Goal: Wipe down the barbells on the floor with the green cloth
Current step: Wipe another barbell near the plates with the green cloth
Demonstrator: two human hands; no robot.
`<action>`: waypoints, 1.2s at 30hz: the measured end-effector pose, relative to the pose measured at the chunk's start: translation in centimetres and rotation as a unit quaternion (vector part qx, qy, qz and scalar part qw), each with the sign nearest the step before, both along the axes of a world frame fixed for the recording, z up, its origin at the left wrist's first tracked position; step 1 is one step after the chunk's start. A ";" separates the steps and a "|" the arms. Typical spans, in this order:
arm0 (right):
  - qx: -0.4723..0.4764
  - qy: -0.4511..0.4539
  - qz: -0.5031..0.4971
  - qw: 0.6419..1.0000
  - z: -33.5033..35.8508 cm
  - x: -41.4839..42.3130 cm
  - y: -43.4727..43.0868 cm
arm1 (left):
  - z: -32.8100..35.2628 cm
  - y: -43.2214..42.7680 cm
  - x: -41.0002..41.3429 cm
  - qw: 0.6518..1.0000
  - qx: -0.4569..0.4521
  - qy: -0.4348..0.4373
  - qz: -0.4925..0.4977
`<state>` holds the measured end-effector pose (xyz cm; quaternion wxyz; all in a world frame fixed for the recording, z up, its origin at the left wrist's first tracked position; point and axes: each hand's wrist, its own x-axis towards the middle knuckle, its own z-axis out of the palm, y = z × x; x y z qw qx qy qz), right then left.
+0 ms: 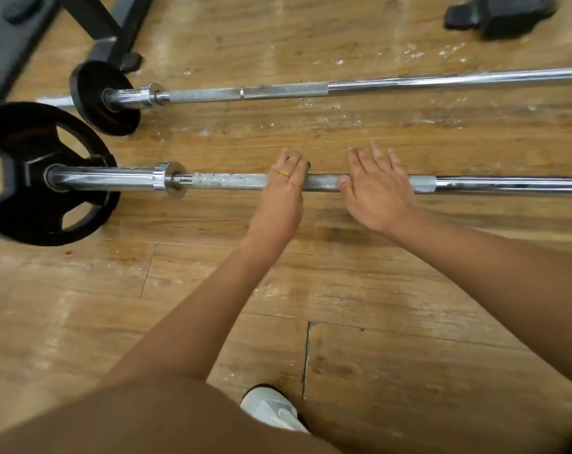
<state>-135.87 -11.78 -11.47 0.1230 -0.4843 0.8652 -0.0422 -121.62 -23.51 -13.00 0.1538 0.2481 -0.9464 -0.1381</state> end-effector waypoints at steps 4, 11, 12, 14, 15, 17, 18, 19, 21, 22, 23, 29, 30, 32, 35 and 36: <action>0.008 -0.011 0.000 1.000 0.0 -0.7 -0.4 | -0.9 2.6 -0.8 0.997 -0.017 0.023 -0.073; 0.012 -0.014 0.005 1.000 -0.2 -1.1 -0.5 | -0.2 -1.1 0.1 0.992 0.041 0.022 0.115; 0.011 -0.012 0.004 1.000 -0.2 -1.0 -0.5 | 0.0 -0.3 -0.1 0.994 0.036 0.019 0.097; 0.011 -0.008 0.005 1.000 -0.2 -0.9 -0.5 | 0.0 1.7 -0.7 0.999 0.020 0.015 0.041; 0.010 -0.007 0.004 1.000 -0.3 -0.8 -0.5 | -0.1 2.4 -1.0 1.000 0.013 0.011 0.016; 0.010 -0.004 0.000 1.000 -0.4 -0.6 -0.4 | 0.0 2.3 -1.2 1.000 0.004 0.003 -0.007; 0.008 -0.003 0.000 1.000 -0.5 -0.6 -0.2 | 0.0 1.5 -1.0 1.000 0.006 -0.001 0.003; 0.005 -0.003 0.002 1.000 -0.6 -0.5 -0.2 | -0.1 0.5 -0.6 0.999 0.018 0.006 0.033; -0.002 -0.001 0.005 1.000 -0.7 -0.2 0.1 | -0.3 -0.6 0.1 0.992 0.041 0.027 0.113; -0.006 0.002 0.004 1.000 -0.8 0.0 0.2 | -0.3 -0.3 0.2 0.990 0.044 0.034 0.126; -0.009 0.005 0.003 1.000 -0.9 0.2 0.4 | -0.3 0.4 0.1 0.991 0.043 0.040 0.117; -0.026 0.022 -0.003 0.999 -1.0 1.7 1.5 | -0.6 1.8 1.8 0.998 0.023 0.020 0.050; -0.030 0.022 -0.004 0.999 -1.1 1.9 1.6 | -0.7 1.3 2.0 0.996 0.037 0.019 0.079; -0.037 0.018 -0.006 0.999 -1.2 2.4 2.0 | -0.6 1.2 2.3 0.990 0.058 0.032 0.128; -0.042 0.017 -0.006 0.999 -1.1 3.1 2.6 | -0.7 3.1 2.4 0.993 0.040 0.039 0.106; -0.043 0.015 -0.007 0.999 -1.1 3.3 2.8 | -0.9 3.4 2.7 0.996 0.028 0.035 0.083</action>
